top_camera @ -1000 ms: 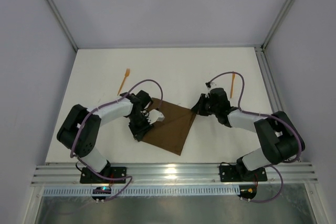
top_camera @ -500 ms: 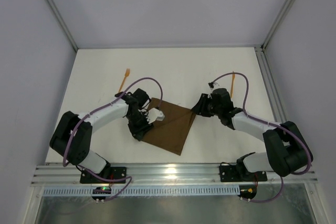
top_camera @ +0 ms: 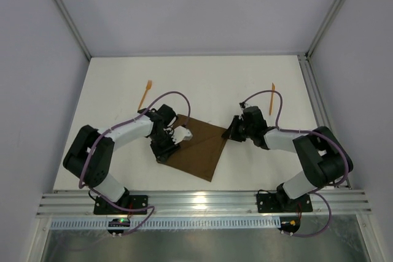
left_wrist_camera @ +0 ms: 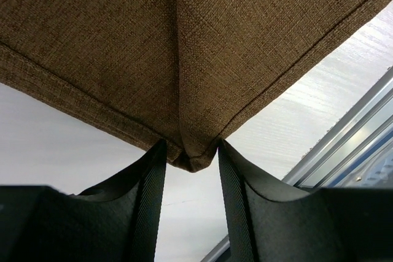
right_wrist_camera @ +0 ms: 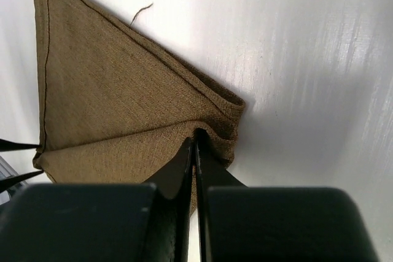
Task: Fold the napkin into a case and place the utensils inside
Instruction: Smooth out the upper triangle-folded napkin at the center of the board.
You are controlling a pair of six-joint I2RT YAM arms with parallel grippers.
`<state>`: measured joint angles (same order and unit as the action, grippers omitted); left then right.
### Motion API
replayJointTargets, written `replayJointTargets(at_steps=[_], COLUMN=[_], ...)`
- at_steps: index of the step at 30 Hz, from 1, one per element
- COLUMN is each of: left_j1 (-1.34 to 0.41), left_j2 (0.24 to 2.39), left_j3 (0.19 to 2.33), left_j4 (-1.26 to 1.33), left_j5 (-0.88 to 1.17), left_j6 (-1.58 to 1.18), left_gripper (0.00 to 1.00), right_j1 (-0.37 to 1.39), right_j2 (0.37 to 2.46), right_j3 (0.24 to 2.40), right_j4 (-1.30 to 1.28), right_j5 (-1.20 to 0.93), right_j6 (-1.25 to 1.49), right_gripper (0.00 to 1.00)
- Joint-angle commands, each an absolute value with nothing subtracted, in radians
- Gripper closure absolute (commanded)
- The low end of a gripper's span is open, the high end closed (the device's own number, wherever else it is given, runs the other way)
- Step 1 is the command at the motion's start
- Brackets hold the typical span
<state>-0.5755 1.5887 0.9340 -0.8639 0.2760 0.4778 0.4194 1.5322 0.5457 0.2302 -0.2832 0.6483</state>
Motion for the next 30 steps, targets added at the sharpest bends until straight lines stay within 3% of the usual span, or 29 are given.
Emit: replayJointTargets(at_steps=[1, 6, 9, 14, 18, 30], left_j1=[-0.572, -0.572, -0.572, -0.572, -0.572, -0.561], left_j2=[1.582, 1.586, 1.577, 1.559, 1.552, 1.437], left_j3=[0.910, 0.897, 0.897, 0.891, 0.893, 0.937], left_j4=[-0.830, -0.827, -0.830, -0.842, -0.861, -0.951], left_j5=[0.270, 0.276, 0.284, 0.310, 0.334, 0.417], left_j6=[0.474, 0.479, 0.480, 0.494, 0.508, 0.552], left_gripper=[0.65, 0.91, 0.93, 0.83, 0.65, 0.54], right_j1=[0.425, 0.423, 0.425, 0.425, 0.425, 0.425], right_j2=[1.484, 1.433, 1.407, 1.365, 1.391, 1.491], right_j3=[0.526, 0.525, 0.535, 0.543, 0.523, 0.555], right_j4=[0.264, 0.223, 0.190, 0.107, 0.113, 0.141], right_j5=[-0.252, -0.248, -0.259, -0.238, -0.233, -0.212], right_j6=[0.669, 0.660, 0.667, 0.649, 0.652, 0.637], right_gripper=[0.97, 0.97, 0.97, 0.97, 0.97, 0.97])
